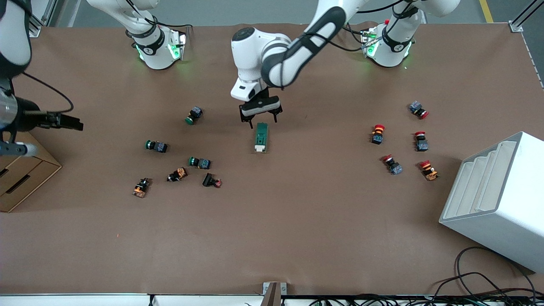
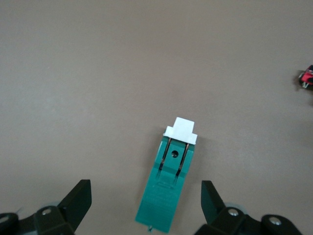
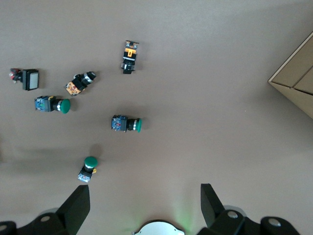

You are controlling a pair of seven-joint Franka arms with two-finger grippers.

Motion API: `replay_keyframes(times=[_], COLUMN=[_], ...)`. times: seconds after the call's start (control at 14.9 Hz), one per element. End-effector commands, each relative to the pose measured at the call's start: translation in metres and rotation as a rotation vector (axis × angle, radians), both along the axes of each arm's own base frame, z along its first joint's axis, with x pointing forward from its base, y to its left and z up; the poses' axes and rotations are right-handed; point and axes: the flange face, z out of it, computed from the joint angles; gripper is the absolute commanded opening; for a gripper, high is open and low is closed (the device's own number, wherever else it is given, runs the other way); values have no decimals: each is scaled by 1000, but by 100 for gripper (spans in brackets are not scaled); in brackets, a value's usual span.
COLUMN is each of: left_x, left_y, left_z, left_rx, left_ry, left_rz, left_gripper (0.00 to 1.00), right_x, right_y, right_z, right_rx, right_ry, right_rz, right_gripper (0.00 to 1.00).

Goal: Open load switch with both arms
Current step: 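Lower the left gripper to the switch while the right gripper approaches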

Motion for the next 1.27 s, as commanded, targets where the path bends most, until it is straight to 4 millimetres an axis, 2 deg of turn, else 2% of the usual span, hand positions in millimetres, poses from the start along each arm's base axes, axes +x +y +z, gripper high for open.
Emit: replay_keyframes(times=[0.0, 0.07, 0.13, 0.27, 0.4, 0.47, 0.67, 0.74, 0.87, 1.01, 1.14, 1.21], left_x=[-36, -50, -63, -80, -92, -102, -115, -118, -118, -118, -121, -122], left_y=[-10, -13, -14, -2, 12, 16, 19, 20, 25, 30, 34, 35], left_z=[-37, -51, -63, -90, -109, -115, -122, -127, -138, -159, -176, -180], left_rx=[-15, -18, -17, 24, 51, 60, 88, 93, 78, 43, 45, 50], left_ry=[-126, -162, -192, -263, -349, -381, -429, -443, -505, -581, -637, -646], left_rz=[-20, -28, -44, -91, -141, -163, -199, -208, -230, -247, -278, -288], left_gripper=[99, 99, 99, 99, 99, 99, 99, 99, 99, 99, 99, 99], right_x=[5, 6, 7, 7, 8, 9, 16, 14, 7, -7, -26, -32], right_y=[7, 15, 33, 88, 137, 161, 213, 242, 297, 352, 402, 417], right_z=[8, 8, 7, -1, -21, -34, -67, -79, -105, -134, -175, -197], right_rx=[-12, -21, -43, -103, -165, -170, -170, -184, -222, -264, -317, -341], right_ry=[-28, -31, -28, -11, 21, 49, 83, 78, 60, 42, 51, 68], right_rz=[-24, -101, -184, -338, -526, -600, -821, -844, -930, -1032, -1085, -1127], right_gripper=[100, 100, 100, 100, 100, 100, 100, 100, 100, 100, 100, 100])
